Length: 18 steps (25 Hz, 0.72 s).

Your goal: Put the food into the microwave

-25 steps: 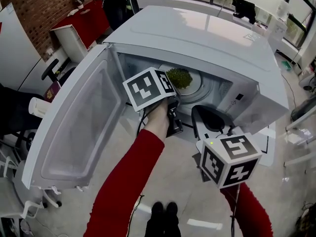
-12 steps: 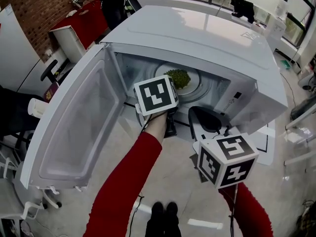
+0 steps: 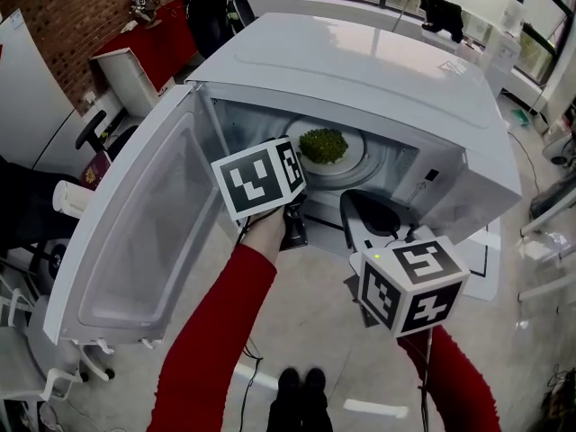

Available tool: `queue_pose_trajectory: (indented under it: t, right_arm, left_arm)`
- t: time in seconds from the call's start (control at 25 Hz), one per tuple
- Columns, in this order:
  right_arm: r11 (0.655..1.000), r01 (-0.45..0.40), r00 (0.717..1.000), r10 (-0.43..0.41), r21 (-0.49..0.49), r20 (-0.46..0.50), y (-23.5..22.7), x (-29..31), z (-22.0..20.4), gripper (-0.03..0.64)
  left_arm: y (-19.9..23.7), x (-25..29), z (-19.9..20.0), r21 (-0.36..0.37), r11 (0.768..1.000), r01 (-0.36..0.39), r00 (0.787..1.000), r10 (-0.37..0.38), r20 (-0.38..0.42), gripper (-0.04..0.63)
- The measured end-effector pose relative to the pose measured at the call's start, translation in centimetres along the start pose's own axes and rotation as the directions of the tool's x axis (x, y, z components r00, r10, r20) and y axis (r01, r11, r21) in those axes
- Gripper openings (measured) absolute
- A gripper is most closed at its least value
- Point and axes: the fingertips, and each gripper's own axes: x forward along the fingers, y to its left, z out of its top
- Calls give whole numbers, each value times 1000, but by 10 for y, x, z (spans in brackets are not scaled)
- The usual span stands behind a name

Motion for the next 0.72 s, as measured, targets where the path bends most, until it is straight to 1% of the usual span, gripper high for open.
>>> queue_pose_trajectory:
  t: [0.04, 0.08, 0.2, 0.32, 0.4, 0.56, 0.72]
  right_arm:
    - [1000, -5, 1000, 5, 3, 5, 1, 1, 2, 14]
    - [1000, -11, 1000, 11, 7, 9, 3, 2, 4, 14]
    - [999, -40, 999, 39, 11, 17, 11, -1, 11, 14]
    - [996, -85, 996, 84, 10, 24, 26, -12, 19, 14]
    - [993, -115, 993, 114, 26, 30, 35, -24, 23, 14]
    - [987, -152, 988, 150, 55, 26, 49, -54, 23, 14]
    - [983, -165, 986, 163, 78, 22, 60, -85, 21, 14]
  left_arm:
    - [-1, -5, 4, 1, 1000, 17, 1000, -17, 18, 44]
    - [-2, -10, 7, -3, 999, 37, 999, -37, 32, 28]
    - [-11, -27, 7, -36, 991, 128, 991, -126, 54, 15]
    - [-21, -49, 0, -73, 970, 233, 972, -229, 55, 11]
    - [-28, -67, -6, -86, 954, 286, 958, -282, 51, 11]
    - [-36, -110, -11, -124, 931, 343, 939, -336, 75, 9]
    - [-47, -150, -8, -128, 911, 391, 920, -382, 92, 9]
